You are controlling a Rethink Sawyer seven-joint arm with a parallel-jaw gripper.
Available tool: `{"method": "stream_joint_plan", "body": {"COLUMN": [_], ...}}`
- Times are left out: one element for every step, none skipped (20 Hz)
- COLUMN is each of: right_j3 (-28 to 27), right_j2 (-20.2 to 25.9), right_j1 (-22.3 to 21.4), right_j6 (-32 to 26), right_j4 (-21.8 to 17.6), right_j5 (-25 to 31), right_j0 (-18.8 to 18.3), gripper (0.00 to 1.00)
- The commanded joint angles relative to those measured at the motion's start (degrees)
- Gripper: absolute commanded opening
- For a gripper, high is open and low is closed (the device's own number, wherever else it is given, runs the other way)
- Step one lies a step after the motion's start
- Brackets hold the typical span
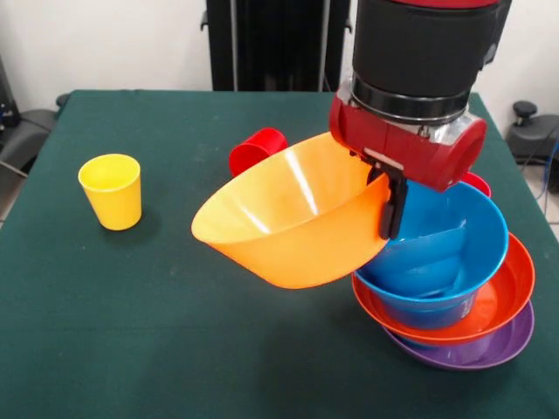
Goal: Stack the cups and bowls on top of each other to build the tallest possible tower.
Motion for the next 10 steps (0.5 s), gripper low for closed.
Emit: {"method": "stream_joint_plan", "body": {"right_j3": [-3.2, -3.4, -3.4, -3.3, -3.1, -2.9, -3.1, -3.5, -3.9, -4.0], "right_j2": [0.7, 0.6, 0.4, 0.3, 0.1, -0.1, -0.4, -0.6, -0.8, -0.9], "right_j1": [0.1, 0.2, 0.1, 0.2, 0.2, 0.1, 0.2, 0.3, 0.3, 0.3], "right_j6": [12.7, 12.6, 12.8, 12.7, 12.7, 12.6, 12.2, 11.9, 11.6, 11.3], "right_j4": [1.9, 2.2, 2.4, 2.7, 3.0, 3.4, 3.7, 4.0, 4.3, 4.6], "right_j5": [6.5, 6.6, 6.6, 6.6, 6.4, 6.4, 6.7, 7.2, 7.7, 7.9], "right_j0": [2.3, 2.4, 2.7, 2.8, 3.0, 3.1, 2.9, 2.7, 2.4, 2.4], "gripper": [0.0, 0.0, 0.0, 0.0, 0.0, 0.0, 0.0, 0.0, 0.0, 0.0]}}
